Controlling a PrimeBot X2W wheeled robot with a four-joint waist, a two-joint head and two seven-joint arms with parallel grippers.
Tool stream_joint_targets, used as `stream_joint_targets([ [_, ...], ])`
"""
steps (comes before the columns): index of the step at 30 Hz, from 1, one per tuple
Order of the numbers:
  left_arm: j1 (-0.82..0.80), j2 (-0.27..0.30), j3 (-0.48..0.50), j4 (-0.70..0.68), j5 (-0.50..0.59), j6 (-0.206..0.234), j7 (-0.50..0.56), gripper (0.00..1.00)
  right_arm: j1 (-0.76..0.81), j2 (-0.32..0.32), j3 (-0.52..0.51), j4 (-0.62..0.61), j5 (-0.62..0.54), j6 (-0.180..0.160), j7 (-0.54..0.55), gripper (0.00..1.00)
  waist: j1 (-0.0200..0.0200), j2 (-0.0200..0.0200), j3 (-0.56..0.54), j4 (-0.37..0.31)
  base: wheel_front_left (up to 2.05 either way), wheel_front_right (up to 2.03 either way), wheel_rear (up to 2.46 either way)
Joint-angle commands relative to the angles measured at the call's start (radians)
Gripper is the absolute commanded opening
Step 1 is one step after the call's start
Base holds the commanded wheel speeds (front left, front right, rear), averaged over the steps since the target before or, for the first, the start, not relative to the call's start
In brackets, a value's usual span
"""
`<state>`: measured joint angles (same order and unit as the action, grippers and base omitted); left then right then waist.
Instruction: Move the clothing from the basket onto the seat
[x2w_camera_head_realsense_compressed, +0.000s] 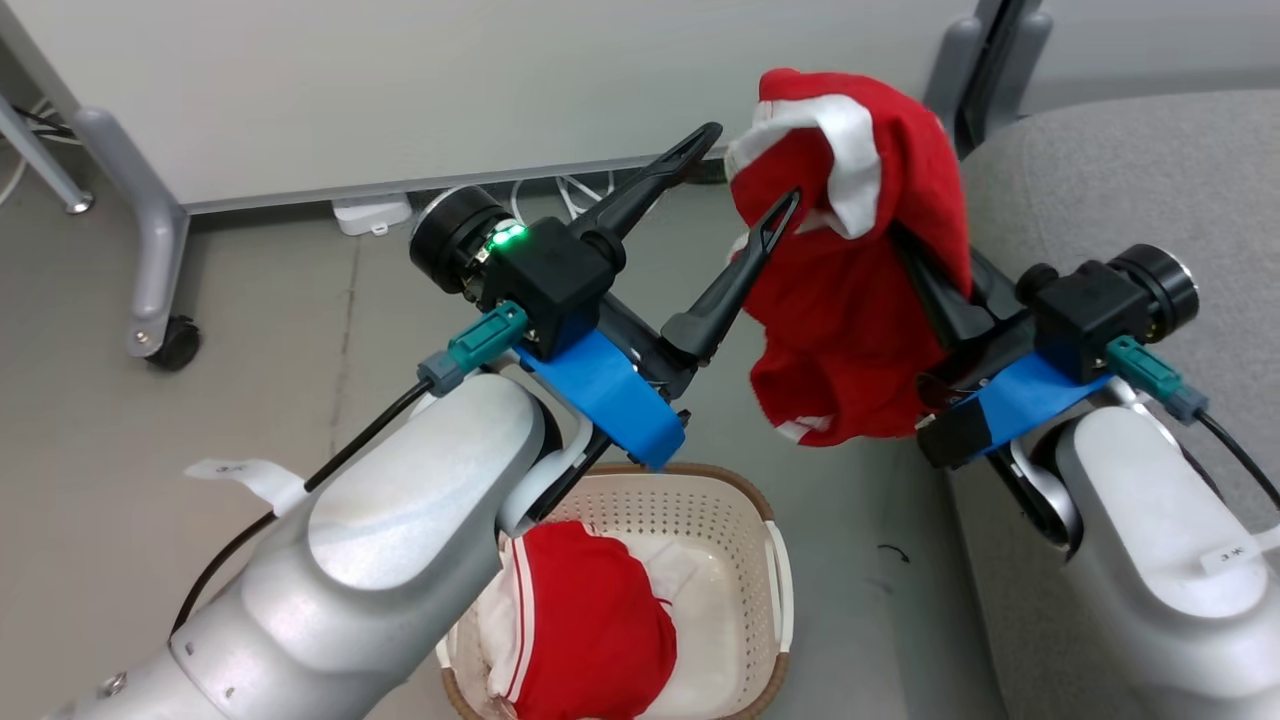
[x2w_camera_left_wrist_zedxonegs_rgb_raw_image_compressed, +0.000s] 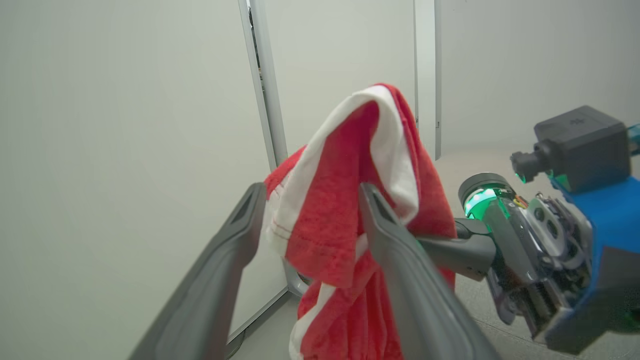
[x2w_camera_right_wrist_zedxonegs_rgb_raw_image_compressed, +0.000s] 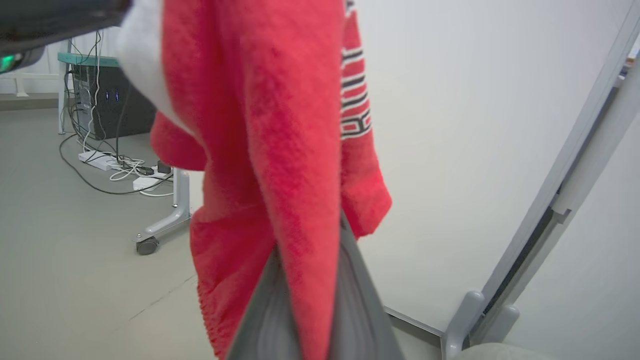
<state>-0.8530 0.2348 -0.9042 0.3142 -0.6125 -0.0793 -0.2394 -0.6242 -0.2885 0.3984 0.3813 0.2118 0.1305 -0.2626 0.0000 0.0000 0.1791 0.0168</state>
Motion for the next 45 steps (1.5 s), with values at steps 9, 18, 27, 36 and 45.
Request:
stream_joint_targets([
  [9,0.033,0.024,-0.009,-0.025,0.023,0.014,-0.010,1.00,0.062,0.026,-0.121,-0.053,-0.033,0.000,-0.004,0.00,0.0000,0.0000,0.062,-0.104,0.00,0.00,0.00],
  [18,0.045,0.035,-0.031,-0.033,0.044,0.018,-0.015,1.00,0.101,0.060,-0.200,-0.099,-0.052,0.000,-0.004,0.00,0.0000,0.0000,0.112,-0.228,0.00,0.00,0.00],
  [27,0.029,0.029,-0.062,-0.030,0.061,0.011,-0.008,1.00,0.179,0.097,-0.301,-0.148,-0.069,0.000,-0.004,0.00,0.0000,0.0000,0.139,-0.309,0.00,0.00,0.00],
  [36,0.027,0.024,-0.081,-0.024,0.064,0.014,-0.005,1.00,0.264,0.133,-0.386,-0.202,-0.083,0.000,-0.004,0.00,0.0000,0.0000,0.149,-0.347,0.00,0.00,0.00],
  [45,0.014,0.034,-0.076,-0.030,0.069,0.024,-0.010,1.00,0.220,0.138,-0.449,-0.276,-0.089,0.000,-0.004,0.00,0.0000,0.0000,0.172,-0.352,0.00,0.00,0.00],
])
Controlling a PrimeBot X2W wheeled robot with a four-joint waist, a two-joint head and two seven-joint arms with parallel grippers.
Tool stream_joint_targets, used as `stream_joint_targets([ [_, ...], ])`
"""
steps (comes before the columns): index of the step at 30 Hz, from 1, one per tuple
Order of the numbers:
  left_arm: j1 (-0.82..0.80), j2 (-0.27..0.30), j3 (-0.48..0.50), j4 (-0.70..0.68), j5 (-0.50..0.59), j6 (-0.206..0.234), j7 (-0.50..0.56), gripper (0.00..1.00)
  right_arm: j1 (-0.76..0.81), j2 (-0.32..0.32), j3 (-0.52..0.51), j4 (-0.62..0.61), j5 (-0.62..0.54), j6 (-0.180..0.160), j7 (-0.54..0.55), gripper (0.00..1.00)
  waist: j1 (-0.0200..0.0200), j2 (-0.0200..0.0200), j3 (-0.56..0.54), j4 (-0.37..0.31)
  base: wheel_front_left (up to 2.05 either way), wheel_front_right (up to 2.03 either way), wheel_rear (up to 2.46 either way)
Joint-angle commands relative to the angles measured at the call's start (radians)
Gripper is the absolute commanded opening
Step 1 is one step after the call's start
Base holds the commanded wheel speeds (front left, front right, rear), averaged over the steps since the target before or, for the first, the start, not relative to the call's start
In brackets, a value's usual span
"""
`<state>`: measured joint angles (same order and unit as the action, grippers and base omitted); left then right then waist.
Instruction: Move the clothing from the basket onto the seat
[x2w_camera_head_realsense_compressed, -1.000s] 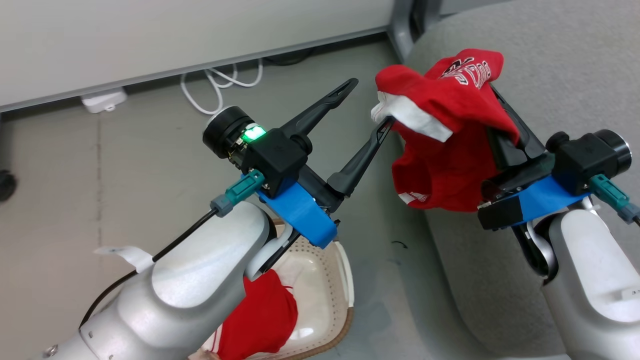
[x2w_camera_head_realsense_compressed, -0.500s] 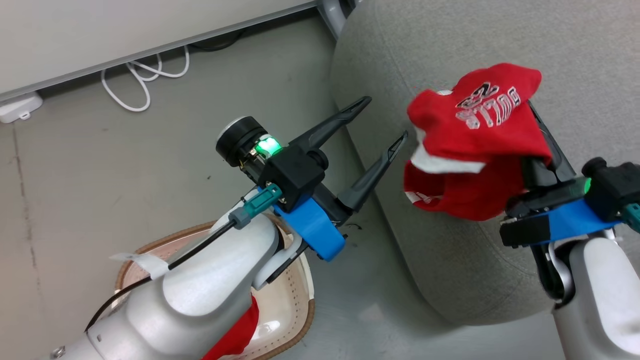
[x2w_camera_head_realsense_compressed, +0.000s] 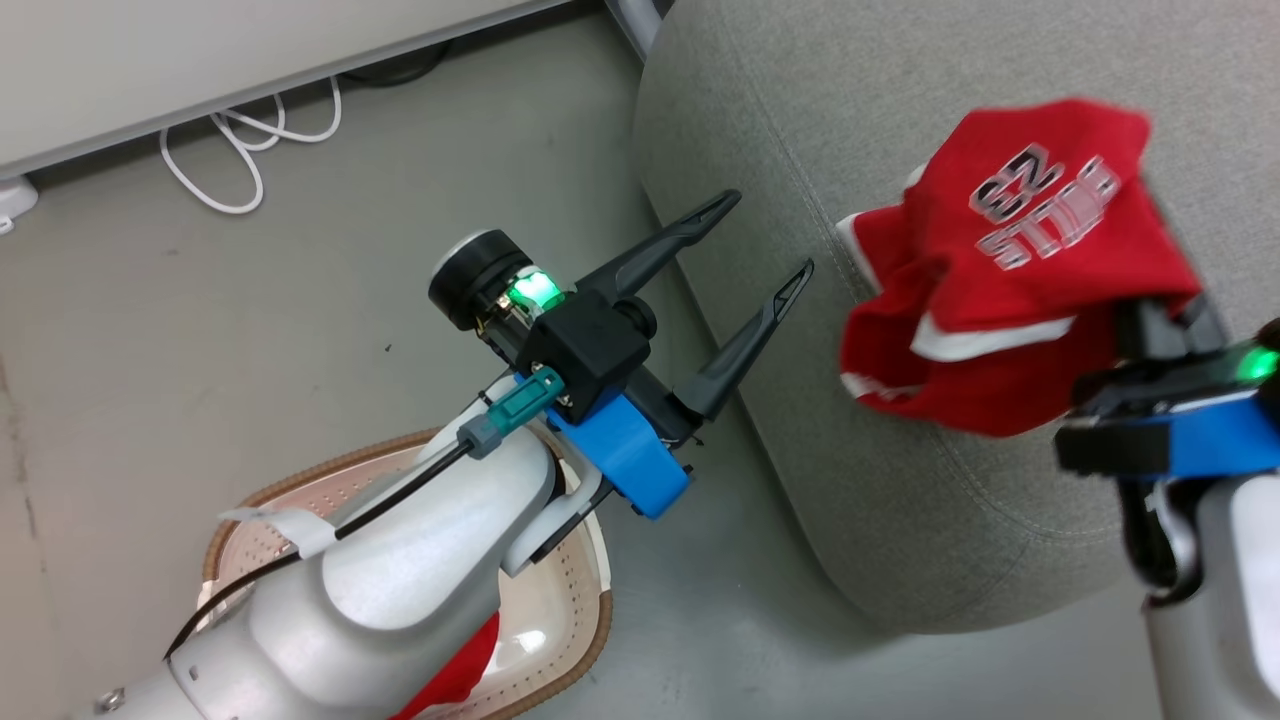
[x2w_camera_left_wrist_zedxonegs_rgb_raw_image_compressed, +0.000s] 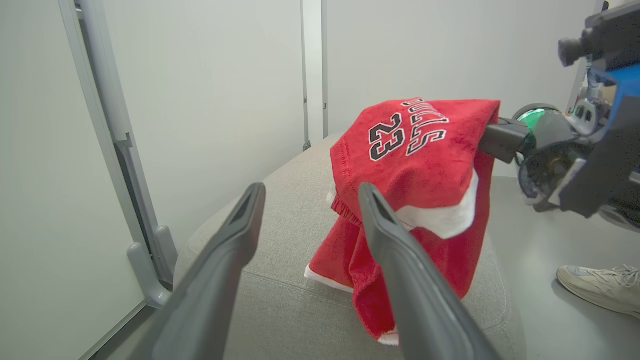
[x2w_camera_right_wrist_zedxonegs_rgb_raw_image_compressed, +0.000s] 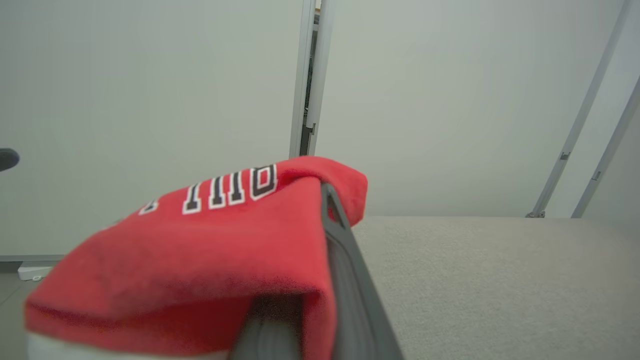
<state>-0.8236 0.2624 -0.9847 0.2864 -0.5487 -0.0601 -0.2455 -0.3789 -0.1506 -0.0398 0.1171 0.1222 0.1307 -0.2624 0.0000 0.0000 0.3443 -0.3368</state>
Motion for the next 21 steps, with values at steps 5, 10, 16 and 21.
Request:
stream_joint_targets([
  [5,-0.041,0.012,0.011,-0.017,0.023,0.014,-0.007,1.00,-0.109,-0.016,-0.085,-0.063,-0.014,0.000,-0.004,0.00,0.0000,0.0000,0.055,0.016,0.00,0.00,0.00],
  [10,-0.070,0.027,0.017,-0.035,0.043,0.018,-0.007,1.00,-0.238,-0.046,-0.146,-0.097,-0.043,0.000,-0.004,0.00,0.0000,0.0000,0.128,0.030,0.00,0.00,0.00],
  [16,-0.103,0.043,0.016,-0.051,0.059,0.017,0.003,1.00,-0.398,-0.103,-0.215,-0.083,-0.047,0.000,-0.004,0.00,0.0000,0.0000,0.226,0.056,0.00,0.00,0.00],
  [21,-0.132,0.050,0.011,-0.065,0.073,0.011,0.007,1.00,-0.510,-0.176,-0.277,-0.037,-0.050,0.000,-0.004,0.00,0.0000,0.0000,0.301,0.085,0.00,0.00,0.00],
])
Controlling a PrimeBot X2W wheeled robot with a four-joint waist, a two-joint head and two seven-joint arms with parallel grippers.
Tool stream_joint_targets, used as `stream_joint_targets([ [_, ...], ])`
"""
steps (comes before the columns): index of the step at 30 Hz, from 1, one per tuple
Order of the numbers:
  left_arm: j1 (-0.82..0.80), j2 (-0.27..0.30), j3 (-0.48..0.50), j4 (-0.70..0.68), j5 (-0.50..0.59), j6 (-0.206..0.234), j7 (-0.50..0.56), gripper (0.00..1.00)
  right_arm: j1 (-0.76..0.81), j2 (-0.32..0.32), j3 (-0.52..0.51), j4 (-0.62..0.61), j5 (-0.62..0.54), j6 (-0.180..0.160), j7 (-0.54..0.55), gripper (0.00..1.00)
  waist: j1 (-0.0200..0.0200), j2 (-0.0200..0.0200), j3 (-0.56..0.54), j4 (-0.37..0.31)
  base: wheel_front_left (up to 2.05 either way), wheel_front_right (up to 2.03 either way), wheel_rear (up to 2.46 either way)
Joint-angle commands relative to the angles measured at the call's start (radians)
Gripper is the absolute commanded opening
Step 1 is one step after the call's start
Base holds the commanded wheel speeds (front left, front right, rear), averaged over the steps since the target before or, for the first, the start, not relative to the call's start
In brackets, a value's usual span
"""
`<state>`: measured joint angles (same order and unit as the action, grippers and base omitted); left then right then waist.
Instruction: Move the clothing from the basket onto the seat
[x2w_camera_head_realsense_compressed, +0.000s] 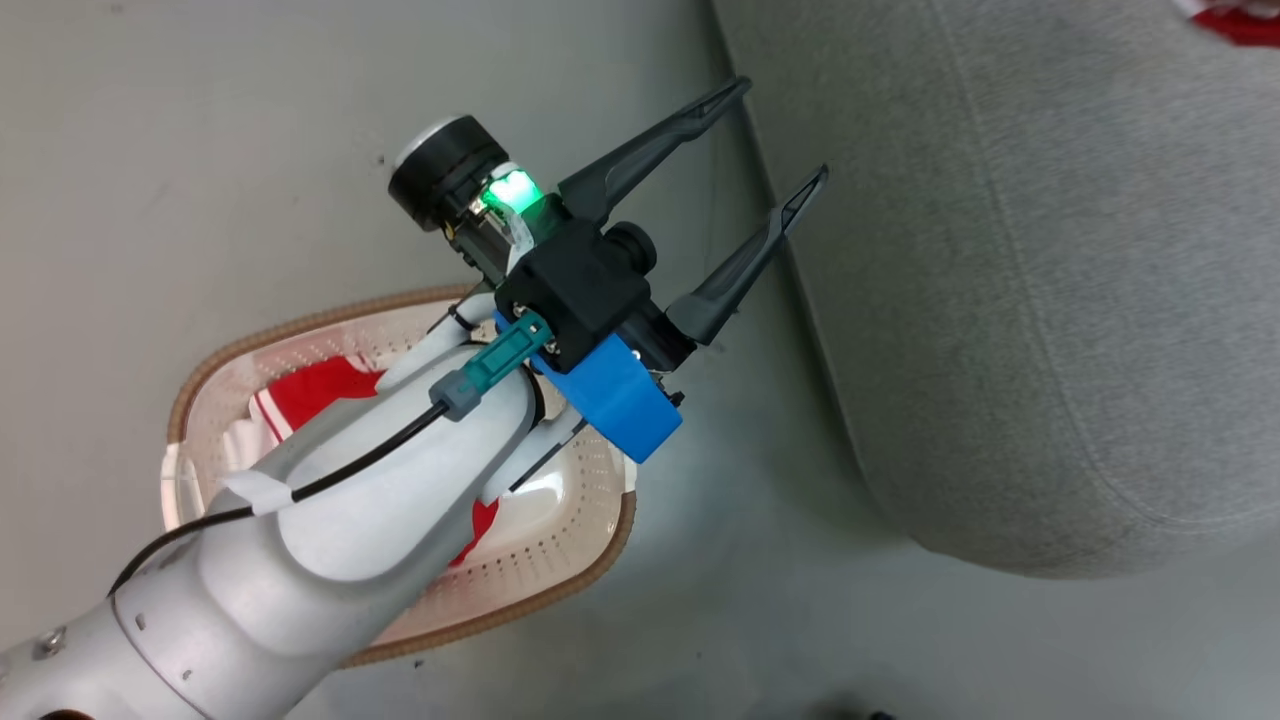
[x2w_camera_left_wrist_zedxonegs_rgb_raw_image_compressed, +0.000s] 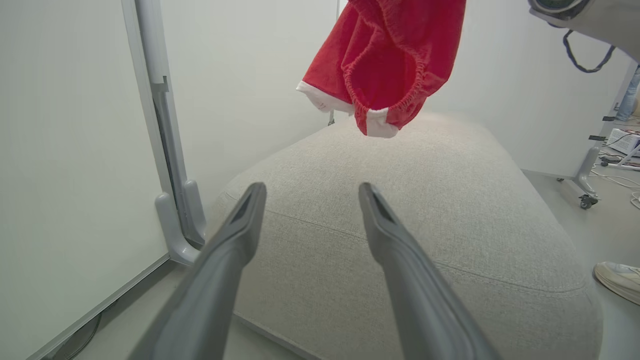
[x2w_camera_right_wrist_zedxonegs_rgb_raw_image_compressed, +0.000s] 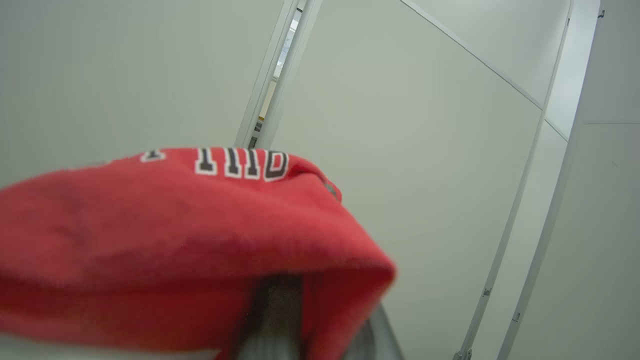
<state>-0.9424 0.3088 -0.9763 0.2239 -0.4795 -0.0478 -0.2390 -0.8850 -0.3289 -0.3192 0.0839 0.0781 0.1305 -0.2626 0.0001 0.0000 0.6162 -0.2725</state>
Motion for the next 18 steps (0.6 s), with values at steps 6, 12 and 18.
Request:
stream_joint_targets([
  [6,-0.042,0.016,0.007,-0.018,0.017,-0.001,0.000,1.00,-0.118,-0.057,-0.072,0.104,0.026,0.000,-0.003,0.00,-0.0001,0.0000,0.105,0.041,0.00,0.00,0.00],
  [12,-0.068,0.027,0.007,-0.030,0.028,-0.002,0.006,1.00,-0.164,-0.076,-0.075,0.264,0.020,0.000,-0.003,0.00,-0.0001,0.0000,0.167,0.051,0.00,0.00,0.00],
  [18,-0.077,0.032,0.001,-0.033,0.031,-0.001,0.005,1.00,-0.161,-0.060,-0.095,0.460,0.021,0.000,-0.004,0.00,-0.0001,0.0000,0.192,0.058,0.00,0.00,0.00],
])
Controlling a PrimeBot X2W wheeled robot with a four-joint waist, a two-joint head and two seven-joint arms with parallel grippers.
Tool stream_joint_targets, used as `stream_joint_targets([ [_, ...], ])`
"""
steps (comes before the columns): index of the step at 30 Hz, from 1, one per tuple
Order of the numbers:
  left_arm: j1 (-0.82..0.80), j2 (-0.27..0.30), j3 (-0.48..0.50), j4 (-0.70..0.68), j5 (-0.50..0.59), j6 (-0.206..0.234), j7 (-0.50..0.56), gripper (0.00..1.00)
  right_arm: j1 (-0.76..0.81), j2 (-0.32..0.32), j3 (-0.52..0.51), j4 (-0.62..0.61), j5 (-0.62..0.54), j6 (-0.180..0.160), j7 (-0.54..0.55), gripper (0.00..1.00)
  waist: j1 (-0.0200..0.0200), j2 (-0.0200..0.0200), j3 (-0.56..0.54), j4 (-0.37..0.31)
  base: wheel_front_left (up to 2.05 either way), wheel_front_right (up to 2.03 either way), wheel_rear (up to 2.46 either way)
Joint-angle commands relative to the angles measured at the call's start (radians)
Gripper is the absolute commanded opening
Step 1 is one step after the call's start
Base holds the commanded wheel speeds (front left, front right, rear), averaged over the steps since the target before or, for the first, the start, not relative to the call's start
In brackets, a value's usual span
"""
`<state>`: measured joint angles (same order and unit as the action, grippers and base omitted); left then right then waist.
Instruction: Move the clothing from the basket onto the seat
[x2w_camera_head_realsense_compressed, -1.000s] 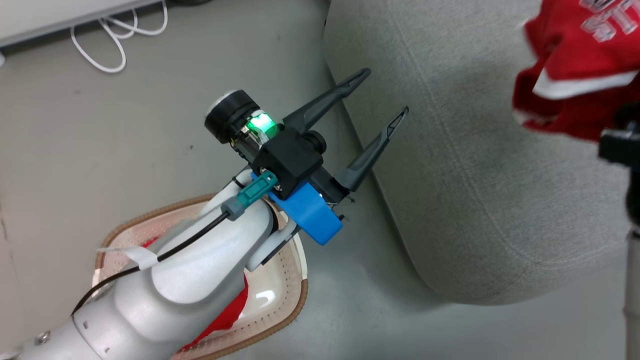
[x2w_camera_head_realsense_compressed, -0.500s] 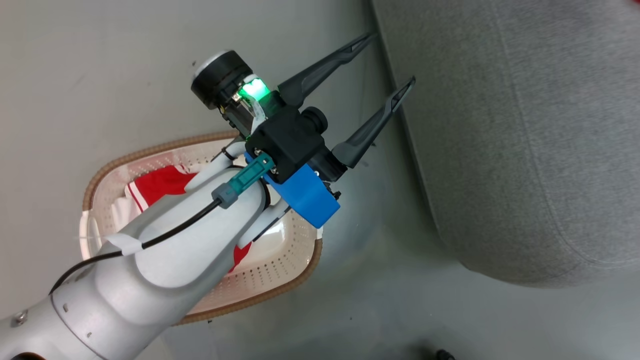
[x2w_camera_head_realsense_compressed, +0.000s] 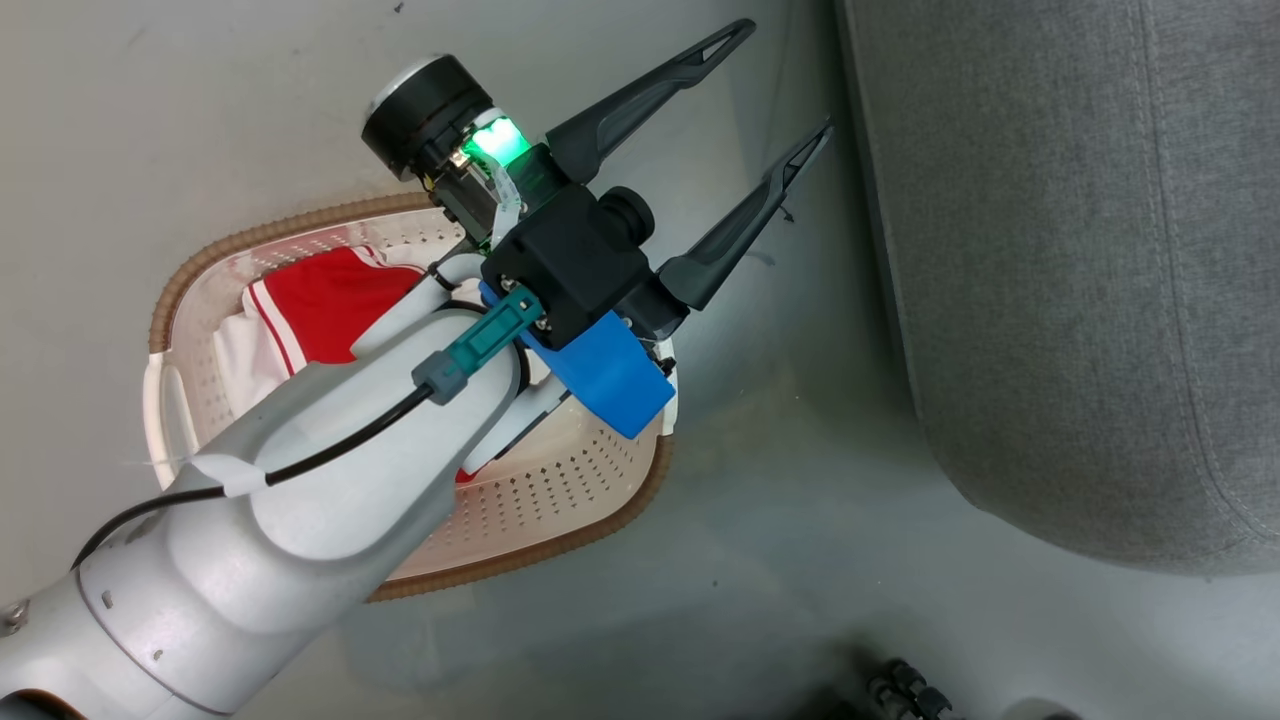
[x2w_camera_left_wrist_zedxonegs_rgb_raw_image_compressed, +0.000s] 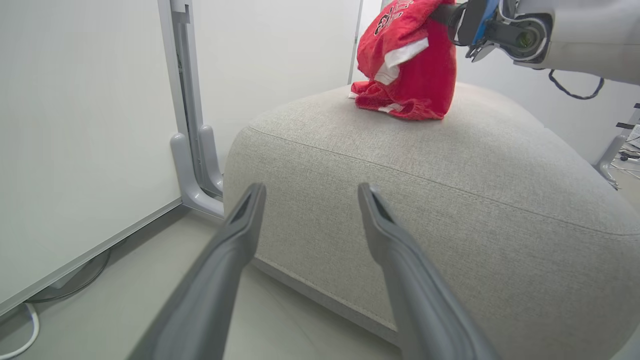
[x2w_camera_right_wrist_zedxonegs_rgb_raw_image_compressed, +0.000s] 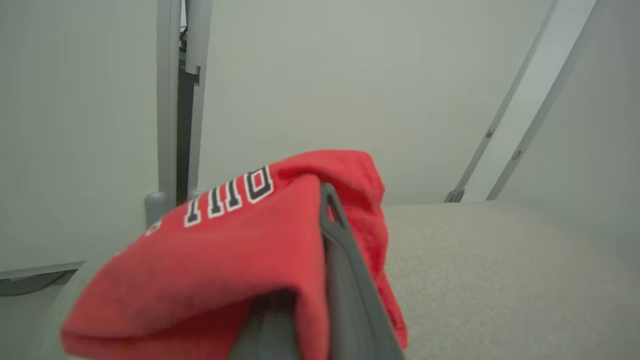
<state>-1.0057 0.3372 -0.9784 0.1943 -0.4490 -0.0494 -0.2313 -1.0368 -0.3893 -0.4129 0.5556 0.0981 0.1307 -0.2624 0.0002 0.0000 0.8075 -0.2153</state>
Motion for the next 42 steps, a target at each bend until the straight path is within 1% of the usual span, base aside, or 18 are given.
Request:
stream_joint_targets([
  [1,-0.014,0.003,0.003,-0.005,0.000,0.001,-0.003,1.00,-0.004,-0.002,-0.004,0.016,0.002,0.000,-0.004,0.00,-0.0002,0.0000,0.002,0.002,0.00,0.00,0.00],
  [4,-0.016,0.002,0.002,-0.003,-0.003,0.003,-0.005,1.00,0.023,0.005,-0.006,0.089,-0.001,0.000,-0.004,0.00,-0.0002,0.0000,0.005,0.005,0.00,0.00,0.00],
  [10,-0.016,0.002,0.001,0.007,-0.007,0.004,-0.010,1.00,0.050,0.013,-0.016,0.179,0.034,0.000,-0.004,0.00,-0.0002,0.0000,-0.005,0.003,0.00,0.00,0.00],
  [11,-0.014,0.002,0.001,0.009,-0.006,0.004,-0.010,1.00,0.054,0.013,-0.016,0.178,0.036,0.000,-0.004,0.25,-0.0002,0.0000,-0.010,0.002,0.00,0.00,0.00],
  [12,-0.011,0.002,0.001,0.011,-0.007,0.004,-0.011,1.00,0.062,0.016,-0.016,0.177,0.039,0.000,-0.004,1.00,-0.0002,0.0000,-0.016,0.001,0.00,0.00,0.00],
  [14,-0.003,0.000,0.001,0.015,-0.010,0.005,-0.015,1.00,0.085,0.035,-0.018,0.173,0.050,0.000,-0.004,1.00,-0.0002,0.0000,-0.033,-0.002,0.00,0.00,0.00],
  [17,0.013,-0.007,0.003,0.024,-0.017,0.006,-0.020,1.00,0.130,0.043,-0.012,0.155,0.046,0.000,-0.004,1.00,-0.0002,0.0000,-0.065,-0.005,0.00,0.00,0.00],
  [21,0.035,-0.017,0.011,0.034,-0.025,0.012,-0.027,1.00,0.219,0.070,0.011,0.132,0.042,0.000,-0.004,1.00,-0.0002,0.0000,-0.114,-0.010,0.00,0.00,0.00],
  [29,0.106,-0.046,0.040,0.051,-0.038,0.016,-0.034,1.00,0.403,0.100,0.040,0.078,0.029,0.000,-0.004,1.00,-0.0002,0.0000,-0.228,-0.007,0.00,0.00,0.00],
  [36,0.224,-0.042,0.136,0.028,-0.032,0.033,-0.035,1.00,0.512,0.141,0.085,-0.025,0.055,0.000,-0.004,1.00,-0.0002,0.0000,-0.325,-0.006,0.00,0.00,0.00],
  [42,0.360,-0.042,0.244,0.014,-0.013,0.045,-0.035,1.00,0.592,0.186,0.148,-0.159,0.057,0.000,-0.003,1.00,-0.0002,0.0000,-0.406,0.020,0.00,0.00,0.00],
])
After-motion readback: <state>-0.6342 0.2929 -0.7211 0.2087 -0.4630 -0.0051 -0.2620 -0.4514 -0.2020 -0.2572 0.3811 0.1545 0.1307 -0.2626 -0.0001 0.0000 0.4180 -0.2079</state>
